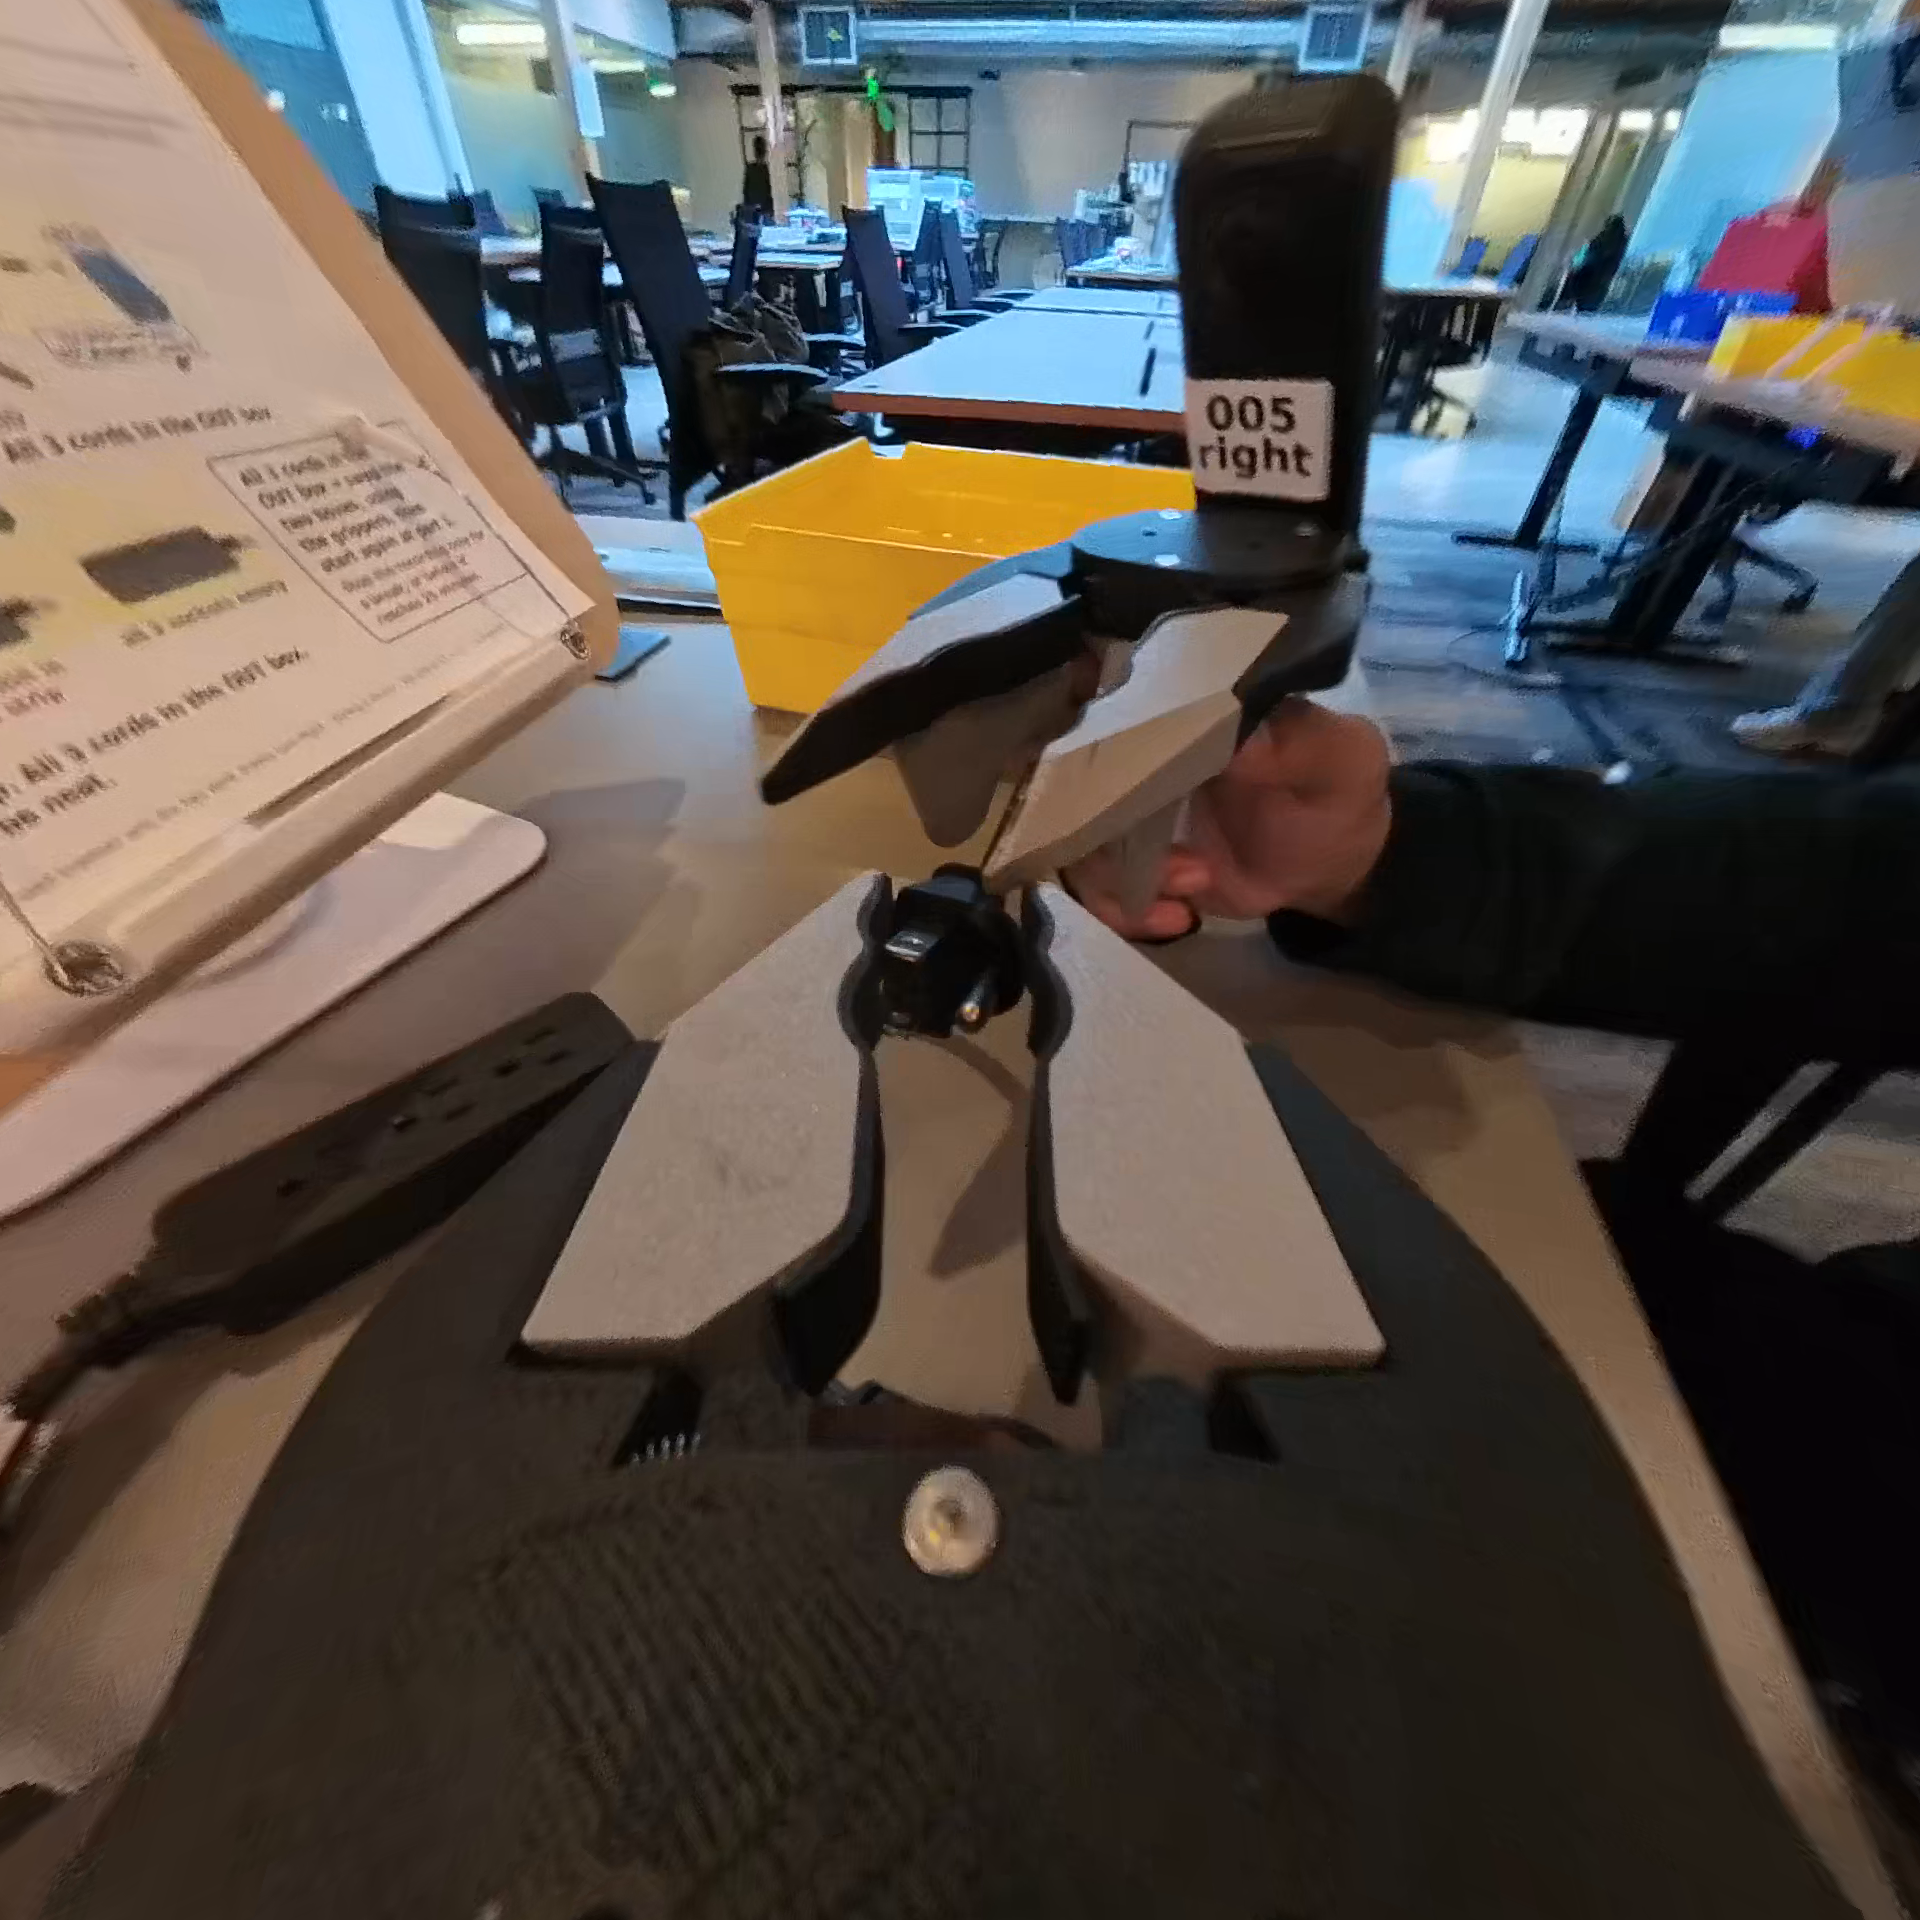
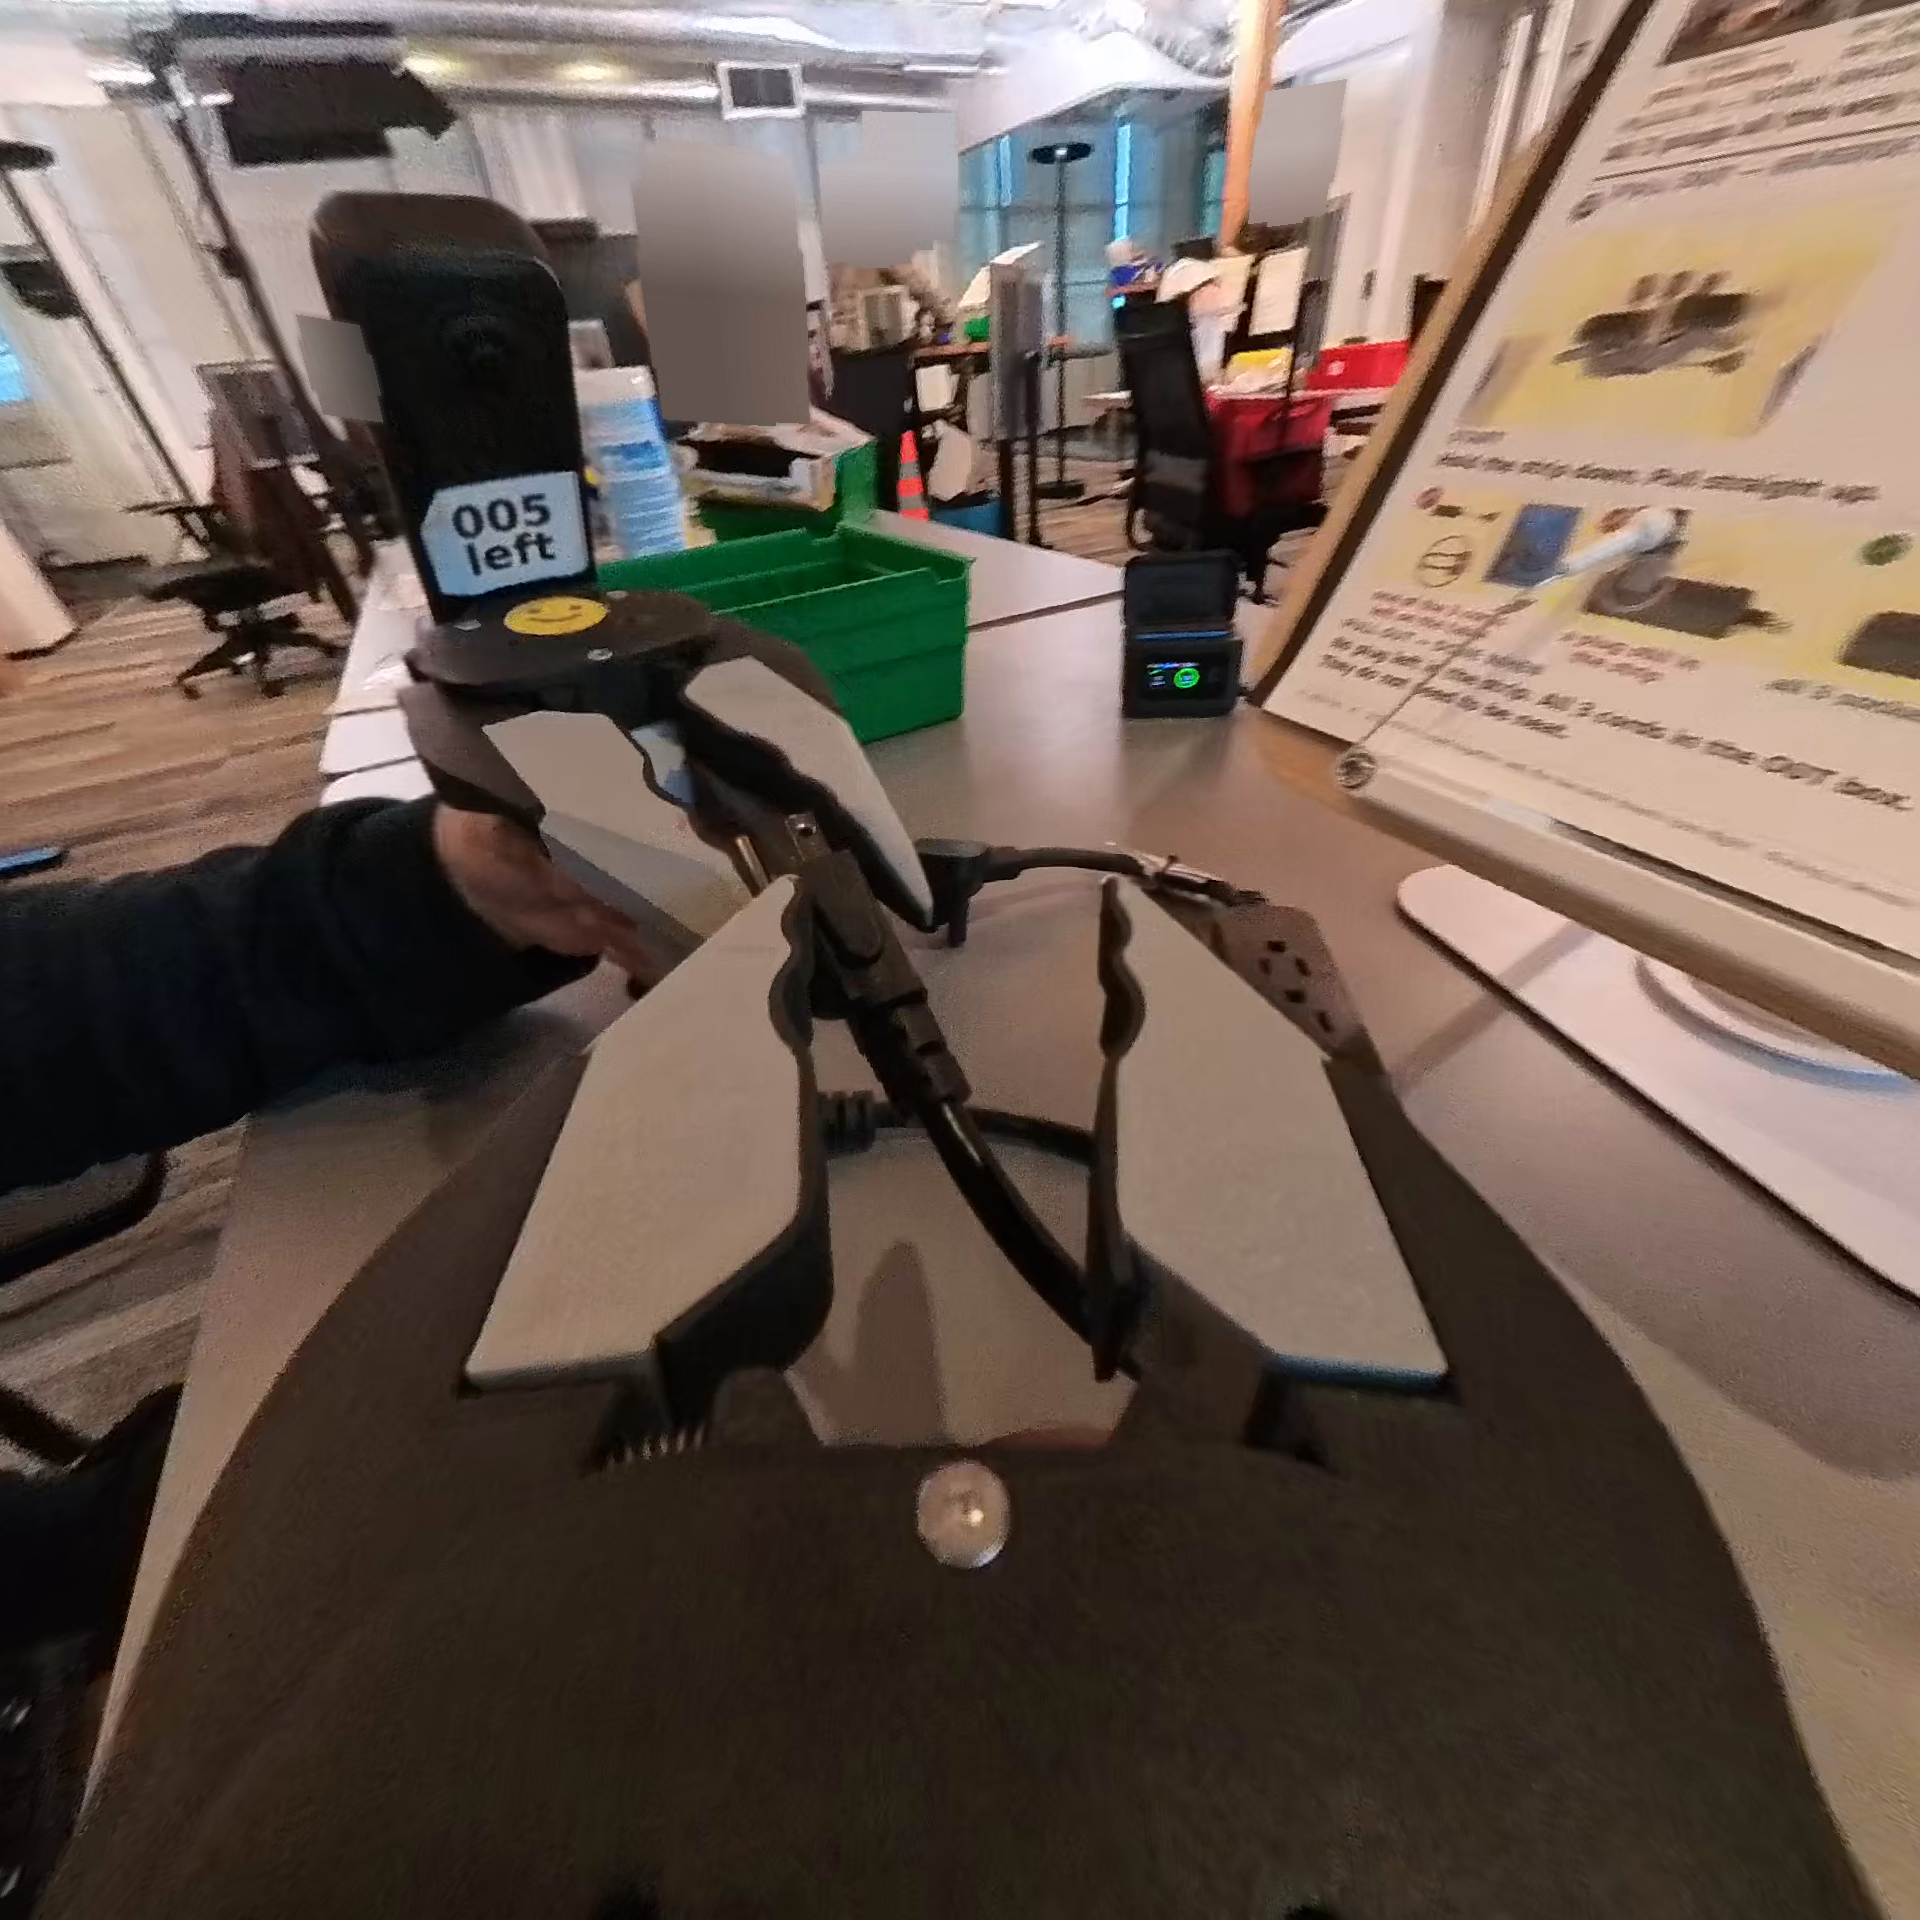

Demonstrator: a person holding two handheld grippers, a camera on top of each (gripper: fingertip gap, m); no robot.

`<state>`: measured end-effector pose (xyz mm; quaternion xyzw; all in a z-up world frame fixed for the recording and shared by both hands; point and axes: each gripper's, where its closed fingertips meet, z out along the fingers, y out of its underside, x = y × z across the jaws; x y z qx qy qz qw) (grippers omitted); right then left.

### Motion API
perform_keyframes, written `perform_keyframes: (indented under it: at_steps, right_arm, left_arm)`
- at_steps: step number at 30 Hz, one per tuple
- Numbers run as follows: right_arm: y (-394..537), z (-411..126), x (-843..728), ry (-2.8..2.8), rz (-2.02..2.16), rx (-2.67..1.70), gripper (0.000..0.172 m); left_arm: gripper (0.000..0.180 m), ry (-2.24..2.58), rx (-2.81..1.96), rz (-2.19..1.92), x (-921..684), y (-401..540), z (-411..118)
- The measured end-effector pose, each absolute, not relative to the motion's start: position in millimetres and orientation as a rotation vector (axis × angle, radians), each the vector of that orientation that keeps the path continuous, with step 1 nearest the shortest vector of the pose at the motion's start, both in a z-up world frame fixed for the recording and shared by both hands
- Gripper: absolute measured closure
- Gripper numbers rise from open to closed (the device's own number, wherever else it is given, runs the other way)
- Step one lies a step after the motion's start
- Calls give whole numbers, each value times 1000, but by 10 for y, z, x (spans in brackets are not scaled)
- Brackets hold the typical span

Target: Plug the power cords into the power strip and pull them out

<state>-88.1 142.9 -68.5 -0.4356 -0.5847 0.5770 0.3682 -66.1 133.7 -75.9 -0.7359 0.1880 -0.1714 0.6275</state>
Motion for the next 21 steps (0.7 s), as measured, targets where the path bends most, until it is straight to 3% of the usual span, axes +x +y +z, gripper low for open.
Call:
perform_keyframes:
  at_steps: [6, 12, 14, 21]
  right_arm:
    - [1300, -788, -861, -1609, 1409, -1046, 138]
    - [1302, -826, -842, -1612, 1409, -1046, 145]
    - [1400, -886, -866, -1595, 1329, -1070, 172]
    - [1746, -1164, -957, -1529, 1178, -1289, 168]
  left_arm:
    - [158, 466, -1721, -356, -684, 1275, -864]
    - [154, 403, -1724, -400, -723, 1285, -879]
    - [154, 372, -1704, -397, -782, 1291, -849]
    - [144, 272, -1703, -402, -946, 1295, -896]
